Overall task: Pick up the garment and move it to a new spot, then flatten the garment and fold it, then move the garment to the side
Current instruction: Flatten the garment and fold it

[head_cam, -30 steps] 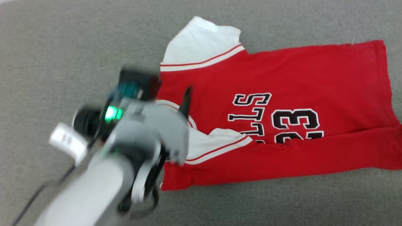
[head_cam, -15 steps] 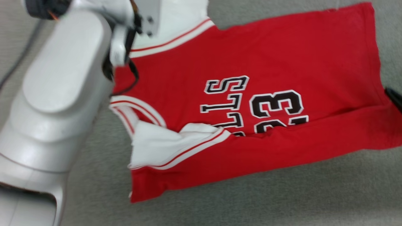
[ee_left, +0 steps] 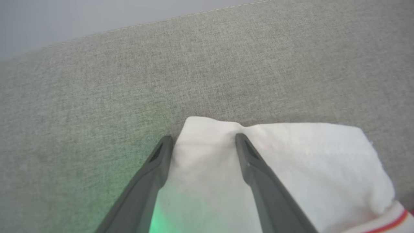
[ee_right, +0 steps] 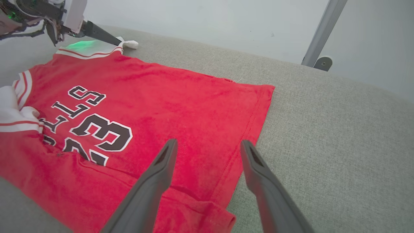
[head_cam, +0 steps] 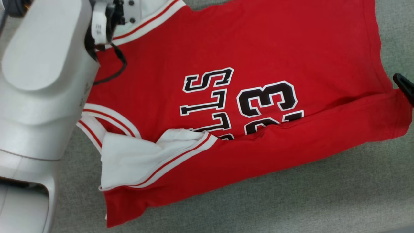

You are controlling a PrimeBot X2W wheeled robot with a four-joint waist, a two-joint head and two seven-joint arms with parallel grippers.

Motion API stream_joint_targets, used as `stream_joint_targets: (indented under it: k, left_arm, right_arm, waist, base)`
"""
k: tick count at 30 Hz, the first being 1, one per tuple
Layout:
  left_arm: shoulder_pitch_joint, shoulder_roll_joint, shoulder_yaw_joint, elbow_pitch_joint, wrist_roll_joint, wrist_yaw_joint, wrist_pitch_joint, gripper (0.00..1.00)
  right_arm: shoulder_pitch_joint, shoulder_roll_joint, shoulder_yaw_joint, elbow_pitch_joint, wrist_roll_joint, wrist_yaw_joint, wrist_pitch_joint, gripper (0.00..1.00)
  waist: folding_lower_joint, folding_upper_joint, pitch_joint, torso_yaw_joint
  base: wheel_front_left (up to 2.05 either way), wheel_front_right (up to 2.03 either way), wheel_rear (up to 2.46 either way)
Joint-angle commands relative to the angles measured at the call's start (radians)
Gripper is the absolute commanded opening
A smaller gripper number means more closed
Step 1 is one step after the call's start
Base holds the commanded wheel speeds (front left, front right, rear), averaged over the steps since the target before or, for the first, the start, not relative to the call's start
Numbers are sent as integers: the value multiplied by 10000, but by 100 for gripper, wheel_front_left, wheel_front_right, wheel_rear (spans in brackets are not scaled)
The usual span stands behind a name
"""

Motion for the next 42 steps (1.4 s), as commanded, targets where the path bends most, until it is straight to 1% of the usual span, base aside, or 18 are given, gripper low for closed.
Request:
stream_joint_targets:
  k: [1, 4, 5, 6, 7, 13, 17, 21, 22, 23, 26, 28, 33, 36, 39, 40, 41, 42]
  left_arm:
    - [411, 67, -99, 234, -62, 138, 359, 100]
    - [541, 27, -126, 89, -197, 259, 719, 100]
    - [588, -4, -113, 4, -266, 248, 862, 47]
    - [632, -33, -94, -92, -331, 264, 947, 9]
    - [659, -50, -91, -182, -376, 276, 1001, 0]
    - [542, -79, -171, -687, -344, 166, 739, 0]
    - [251, -363, -210, -820, -418, 5, 456, 0]
    - [-87, -881, -303, -730, -466, -139, 112, 0]
    - [-87, -881, -303, -730, -466, -139, 112, 0]
    - [-230, -1107, -378, -628, -478, -216, -24, 0]
    - [-386, -1407, -497, -424, -512, -360, -221, 0]
    - [-452, -1583, -553, -299, -527, -477, -360, 0]
    - [-583, -1906, -669, 39, -610, -695, -647, 0]
    - [-578, -1987, -711, 268, -663, -768, -780, 0]
    - [-585, -2037, -736, 414, -669, -818, -831, 0]
    - [-596, -2063, -735, 464, -699, -846, -866, 0]
    - [-611, -2089, -740, 513, -723, -891, -898, 0]
    - [-629, -2114, -738, 561, -755, -913, -924, 0]
  right_arm:
    - [129, 10, -127, -51, -128, -12, -43, 100]
    - [246, -10, -181, -66, -152, -12, -43, 100]
    - [254, -27, -232, -71, -157, -12, -43, 100]
    - [270, -46, -278, -78, -153, -12, -43, 100]
    - [278, -75, -306, -83, -146, -12, -43, 100]
    - [-376, -476, -19, 36, 58, -12, 100, 100]
    - [-1697, -564, 462, 657, 212, -12, 1257, 100]
    - [-3390, -141, 1106, 1856, 79, -12, 2853, 100]
    - [-3390, -141, 1106, 1856, 79, -12, 2853, 100]
    - [-4237, 200, 1424, 2452, 129, -12, 3546, 100]
    - [-5369, 725, 1904, 3385, 360, -12, 4484, 100]
    - [-6036, 923, 2272, 3968, 295, -12, 5068, 100]
    - [-7107, 1374, 3243, 5048, 234, -12, 5957, 100]
    - [-7325, 1539, 3994, 5331, 314, -10, 6474, 100]
    - [-7450, 1573, 4386, 5367, 531, -7, 6666, 100]
    - [-7518, 1585, 4545, 5376, 621, -6, 6720, 78]
    - [-7593, 1573, 4704, 5374, 661, -2, 6765, 48]
    - [-7671, 1555, 4847, 5387, 727, -1, 6753, 39]
  waist:
    - [0, 0, 115, -17]
    - [0, 0, 140, 60]
    - [0, 0, 148, 90]
    - [0, 0, 159, 120]
    - [0, 0, 173, 149]
    - [0, 0, 255, 347]
    - [0, 0, 410, 637]
    - [0, 0, 586, 1088]
    - [0, 0, 586, 1088]
    - [0, 0, 690, 1271]
    - [0, 0, 797, 1529]
    - [0, 0, 845, 1674]
    - [0, 0, 931, 1946]
    - [0, 0, 914, 2010]
    - [0, 0, 886, 2042]
    - [0, 0, 865, 2052]
    - [0, 0, 845, 2059]
    - [0, 0, 825, 2066]
  base:
    - [0, 0, 0]
    - [0, 0, 0]
    - [0, 0, 0]
    - [0, 0, 0]
    - [0, 0, 0]
    - [0, 0, 0]
    - [0, 0, 0]
    - [0, 0, 0]
    - [0, 0, 0]
    - [0, 0, 0]
    - [0, 0, 0]
    - [0, 0, 0]
    - [0, 0, 0]
    - [0, 0, 0]
    - [0, 0, 0]
    - [0, 0, 0]
    - [0, 0, 0]
    - [0, 0, 0]
